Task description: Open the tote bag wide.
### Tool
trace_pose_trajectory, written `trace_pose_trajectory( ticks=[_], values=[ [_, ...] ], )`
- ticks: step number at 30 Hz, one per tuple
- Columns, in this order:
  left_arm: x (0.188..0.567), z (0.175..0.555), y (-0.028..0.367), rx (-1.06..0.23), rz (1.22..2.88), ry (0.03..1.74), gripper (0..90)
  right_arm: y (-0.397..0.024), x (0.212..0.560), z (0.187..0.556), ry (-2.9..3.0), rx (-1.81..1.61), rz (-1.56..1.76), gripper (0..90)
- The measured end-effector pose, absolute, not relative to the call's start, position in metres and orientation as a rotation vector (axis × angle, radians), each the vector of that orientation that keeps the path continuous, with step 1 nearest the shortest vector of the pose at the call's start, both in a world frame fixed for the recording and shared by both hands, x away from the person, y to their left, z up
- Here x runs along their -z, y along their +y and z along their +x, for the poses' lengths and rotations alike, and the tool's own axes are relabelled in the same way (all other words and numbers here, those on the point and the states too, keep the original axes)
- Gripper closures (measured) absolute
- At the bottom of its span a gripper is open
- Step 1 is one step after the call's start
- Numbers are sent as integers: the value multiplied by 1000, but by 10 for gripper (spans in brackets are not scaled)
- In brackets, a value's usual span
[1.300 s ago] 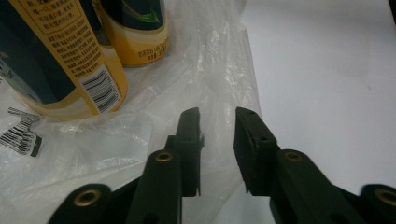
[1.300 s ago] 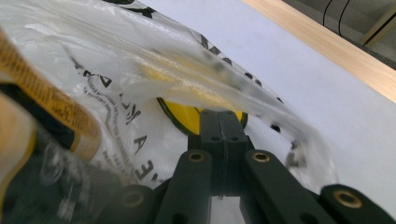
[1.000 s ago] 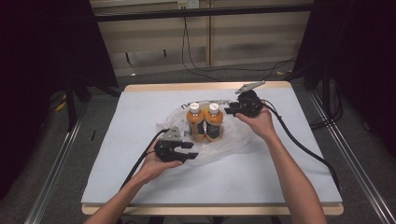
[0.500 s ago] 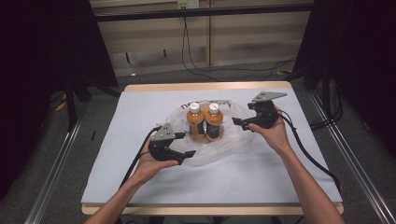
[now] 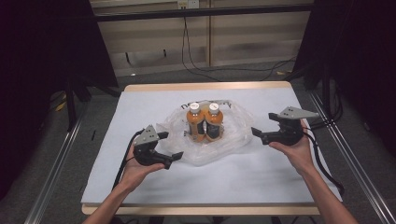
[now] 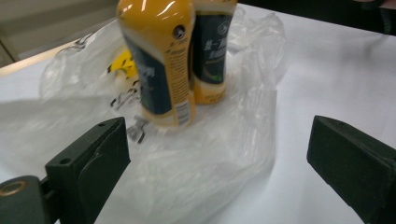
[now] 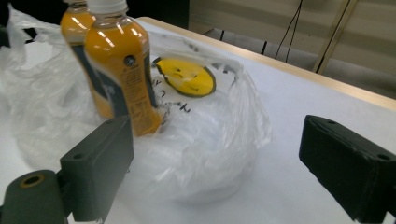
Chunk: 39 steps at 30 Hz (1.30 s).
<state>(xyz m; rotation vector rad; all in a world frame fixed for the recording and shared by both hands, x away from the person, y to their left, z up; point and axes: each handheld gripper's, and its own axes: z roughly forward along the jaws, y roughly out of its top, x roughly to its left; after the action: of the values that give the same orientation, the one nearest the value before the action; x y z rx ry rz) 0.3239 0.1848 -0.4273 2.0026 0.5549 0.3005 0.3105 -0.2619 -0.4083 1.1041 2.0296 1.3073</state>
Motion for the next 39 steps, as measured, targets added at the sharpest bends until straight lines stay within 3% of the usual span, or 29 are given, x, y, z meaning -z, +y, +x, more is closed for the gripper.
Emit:
trace_pose_trajectory(
  ticks=[6,13,22,39],
  values=[
    [430,316,202,-314,1993,601,42,-276,403,280,1970,-1310,1120,157],
    [434,301,215,-319,1994,625,33,-289,398,248,1925,-1344,1174,151],
    [442,277,239,-297,1966,696,27,-288,417,204,1902,-1293,1255,136],
    [451,249,272,-370,1954,783,23,-269,445,182,1977,-1288,1271,81]
  ],
)
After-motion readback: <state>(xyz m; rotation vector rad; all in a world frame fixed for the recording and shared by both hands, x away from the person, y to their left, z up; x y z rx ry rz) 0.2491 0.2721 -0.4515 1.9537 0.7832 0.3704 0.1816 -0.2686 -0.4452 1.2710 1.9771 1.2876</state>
